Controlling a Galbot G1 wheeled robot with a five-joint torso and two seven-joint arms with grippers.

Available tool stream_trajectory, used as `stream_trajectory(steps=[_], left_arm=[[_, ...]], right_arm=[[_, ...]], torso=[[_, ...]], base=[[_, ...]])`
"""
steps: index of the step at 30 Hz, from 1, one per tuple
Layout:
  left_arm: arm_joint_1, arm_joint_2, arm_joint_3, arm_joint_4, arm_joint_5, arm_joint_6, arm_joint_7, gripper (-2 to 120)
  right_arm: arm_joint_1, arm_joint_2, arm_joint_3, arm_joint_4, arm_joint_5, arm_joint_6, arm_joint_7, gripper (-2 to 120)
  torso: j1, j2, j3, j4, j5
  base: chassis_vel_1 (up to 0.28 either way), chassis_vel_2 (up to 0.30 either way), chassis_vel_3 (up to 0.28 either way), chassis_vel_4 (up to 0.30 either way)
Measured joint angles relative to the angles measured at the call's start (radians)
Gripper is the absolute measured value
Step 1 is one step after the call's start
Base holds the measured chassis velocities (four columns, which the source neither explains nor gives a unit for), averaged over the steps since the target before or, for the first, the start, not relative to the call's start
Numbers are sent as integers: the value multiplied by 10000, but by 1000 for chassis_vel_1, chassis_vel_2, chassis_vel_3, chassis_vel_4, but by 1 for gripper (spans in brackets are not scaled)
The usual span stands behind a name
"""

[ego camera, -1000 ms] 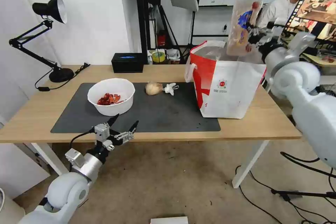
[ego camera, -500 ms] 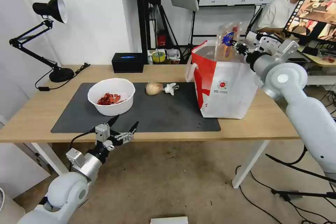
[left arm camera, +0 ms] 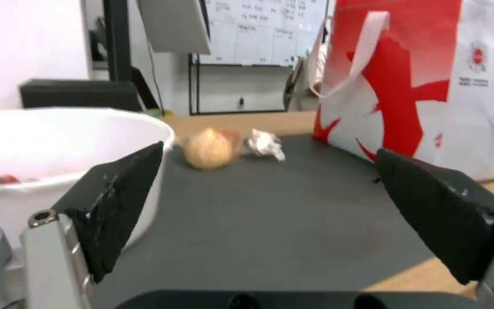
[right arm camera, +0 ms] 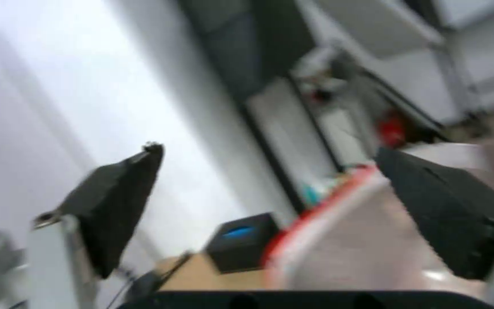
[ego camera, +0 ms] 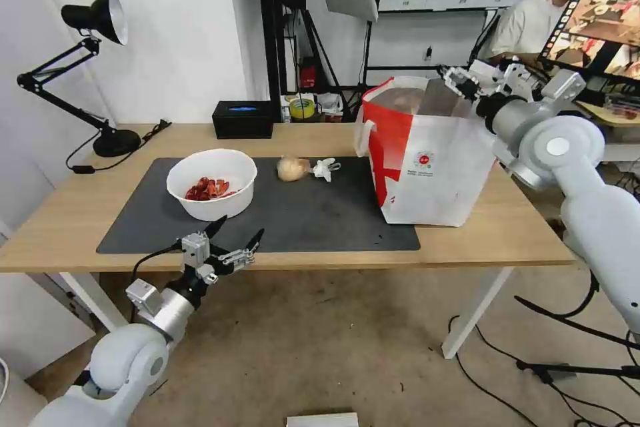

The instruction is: Pick up the trash from the table and place it into the takeout bag.

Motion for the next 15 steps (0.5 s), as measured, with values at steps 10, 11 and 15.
stream_trajectory(steps=[10,11,15], left_arm=[[1271,-421,-1072,-43,790,-425,103,100],[1386,-500,-1147,-21,855,-499,126,100],[1679,-735,-1304,114,1118,-700,213,100]], right_arm=[[-4339,-1290,329,2468,-4419,906,-2247,100],[-4959,-1290,484,2649,-4952,1170,-2304,100],[-7164,-975,1084,3063,-6537,2086,-2357,100]], torso=[[-1,1,0,-2,4],[-1,1,-1,0,3],[-2,1,-1,-1,7]], base=[[0,0,0,0],[0,0,0,0],[0,0,0,0]])
